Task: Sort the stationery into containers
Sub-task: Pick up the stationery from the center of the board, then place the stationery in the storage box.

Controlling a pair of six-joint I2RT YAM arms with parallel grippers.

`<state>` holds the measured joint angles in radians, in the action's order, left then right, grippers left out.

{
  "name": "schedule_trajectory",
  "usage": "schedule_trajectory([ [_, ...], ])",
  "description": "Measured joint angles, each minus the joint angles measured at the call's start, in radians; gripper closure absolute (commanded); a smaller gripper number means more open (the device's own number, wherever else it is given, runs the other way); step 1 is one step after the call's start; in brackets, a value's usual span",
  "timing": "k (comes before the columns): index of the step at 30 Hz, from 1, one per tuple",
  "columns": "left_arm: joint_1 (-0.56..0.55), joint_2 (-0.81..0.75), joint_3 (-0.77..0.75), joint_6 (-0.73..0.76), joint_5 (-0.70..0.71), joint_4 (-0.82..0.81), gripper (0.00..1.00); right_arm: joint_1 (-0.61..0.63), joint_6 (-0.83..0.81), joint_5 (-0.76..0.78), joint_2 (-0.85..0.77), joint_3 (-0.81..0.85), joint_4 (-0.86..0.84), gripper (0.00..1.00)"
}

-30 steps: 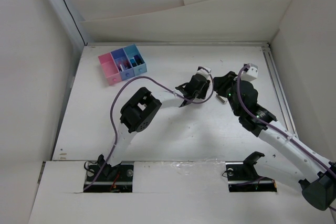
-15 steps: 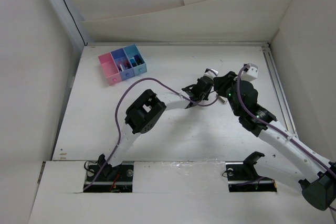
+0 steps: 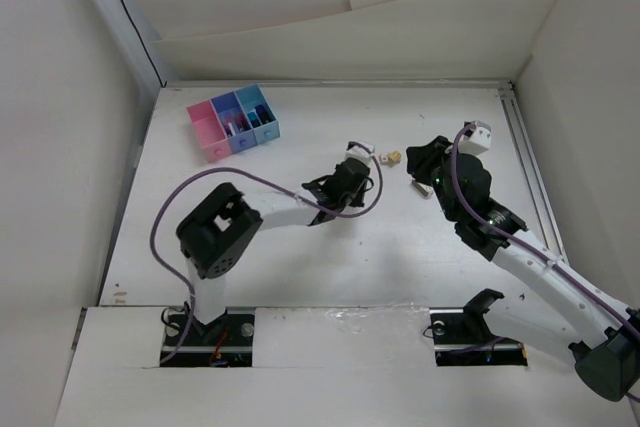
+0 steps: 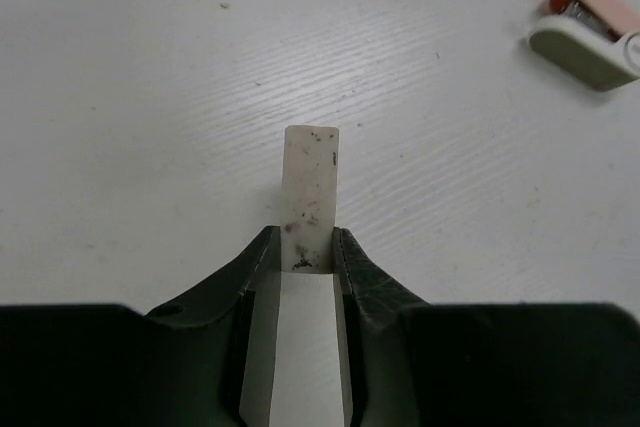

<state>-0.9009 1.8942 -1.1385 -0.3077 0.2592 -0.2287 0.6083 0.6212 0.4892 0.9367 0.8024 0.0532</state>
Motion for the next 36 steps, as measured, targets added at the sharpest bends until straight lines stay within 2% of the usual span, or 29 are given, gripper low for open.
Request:
schedule_trajectory([
  [5, 0.07, -0.245, 0.158, -0.079, 0.002, -0.035, 0.95, 0.0, 0.0, -0.008, 0.0, 0.0, 0.0, 0.65],
  [9, 0.177, -0.398, 0.245, -0.137, 0.01, -0.041, 0.95, 0.0, 0.0, -0.02, 0.009, 0.0, 0.0, 0.65],
  [12, 0.303, -0.481, 0.303, -0.184, 0.02, -0.05, 0.94, 0.0, 0.0, -0.027, 0.023, 0.0, 0.0, 0.65],
  [16, 0.55, -0.537, 0.352, -0.244, -0.003, -0.063, 0.93, 0.001, 0.0, -0.04, 0.039, 0.0, 0.0, 0.65],
  [20, 0.735, -0.527, 0.356, -0.306, -0.028, -0.085, 0.91, 0.001, 0.0, -0.056, 0.054, 0.0, 0.0, 0.65],
  [25, 0.846, -0.404, 0.289, -0.359, -0.082, -0.1, 0.91, 0.001, 0.0, -0.071, 0.059, 0.0, 0.0, 0.65],
  [30, 0.9, -0.237, 0.172, -0.374, -0.114, -0.086, 0.93, 0.001, -0.001, -0.078, 0.064, 0.0, 0.0, 0.64],
  [36, 0.901, -0.134, -0.008, -0.346, -0.064, 0.002, 0.93, 0.001, -0.001, -0.079, 0.066, 0.0, 0.0, 0.64],
])
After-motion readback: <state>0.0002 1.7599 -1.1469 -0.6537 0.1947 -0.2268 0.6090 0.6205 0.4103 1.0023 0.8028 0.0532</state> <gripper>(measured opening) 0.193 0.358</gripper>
